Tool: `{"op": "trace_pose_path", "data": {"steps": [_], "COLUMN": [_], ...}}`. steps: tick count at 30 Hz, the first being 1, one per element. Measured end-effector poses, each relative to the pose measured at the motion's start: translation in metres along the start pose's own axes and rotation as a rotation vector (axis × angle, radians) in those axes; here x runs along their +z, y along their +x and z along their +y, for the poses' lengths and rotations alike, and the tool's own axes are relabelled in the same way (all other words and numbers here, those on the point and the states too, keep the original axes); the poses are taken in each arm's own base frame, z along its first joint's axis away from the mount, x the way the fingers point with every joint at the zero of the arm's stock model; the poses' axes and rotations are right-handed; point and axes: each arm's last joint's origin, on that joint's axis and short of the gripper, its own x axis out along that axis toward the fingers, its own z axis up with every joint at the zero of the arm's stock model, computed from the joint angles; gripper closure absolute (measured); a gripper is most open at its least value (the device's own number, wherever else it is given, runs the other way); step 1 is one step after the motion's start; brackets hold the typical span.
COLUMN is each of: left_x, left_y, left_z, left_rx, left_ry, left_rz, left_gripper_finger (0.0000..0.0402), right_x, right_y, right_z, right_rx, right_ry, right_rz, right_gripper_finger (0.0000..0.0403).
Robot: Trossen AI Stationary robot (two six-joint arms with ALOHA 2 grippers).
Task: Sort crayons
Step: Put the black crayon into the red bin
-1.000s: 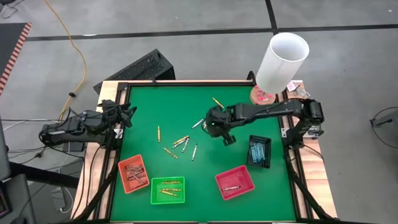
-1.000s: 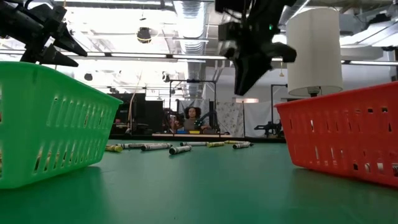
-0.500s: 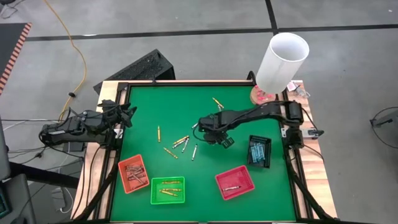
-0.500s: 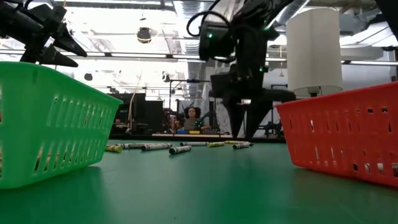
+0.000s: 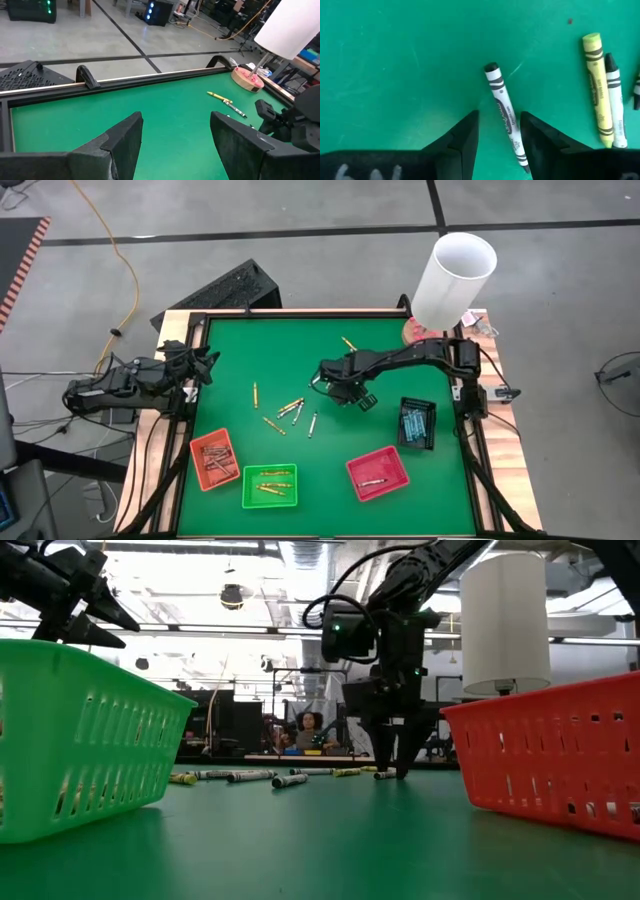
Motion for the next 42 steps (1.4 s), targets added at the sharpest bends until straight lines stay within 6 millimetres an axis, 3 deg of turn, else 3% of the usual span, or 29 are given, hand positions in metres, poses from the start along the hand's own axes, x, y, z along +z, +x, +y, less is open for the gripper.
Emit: {"op": "trace_pose_path", "data": {"steps": [6, 16, 26, 33, 42], "left_x": [0.000, 0.000, 0.000, 0.000, 0.000], "left_y": [0.000, 0.000, 0.000, 0.000, 0.000], "left_z": [0.000, 0.000, 0.000, 0.000, 0.000], "left_rx": [0.001, 0.001, 0.001, 0.000, -0.001], "left_ry": [0.000, -0.003, -0.003, -0.003, -0.003], "left_rz": [-0.001, 0.000, 0.000, 0.000, 0.002], "left_gripper_finger": [0.0178, 0.0178, 0.0178, 0.0178, 0.0178], "right_x": [-0.003, -0.004, -0.003, 0.007, -0.006], "right_y": [0.008, 0.012, 0.008, -0.014, -0.081], "right_z": [0.004, 0.006, 0.004, 0.002, 0.012], "right_rx": [-0.006, -0.003, 0.003, -0.049, -0.115], "right_ry": [0.007, 0.010, 0.142, 0.194, 0.353], "right_rz": [-0.004, -0.003, 0.004, -0.057, -0.214], "right_gripper_finger": [0.0265, 0.0345, 0.0398, 0.0401, 0.0402]}}
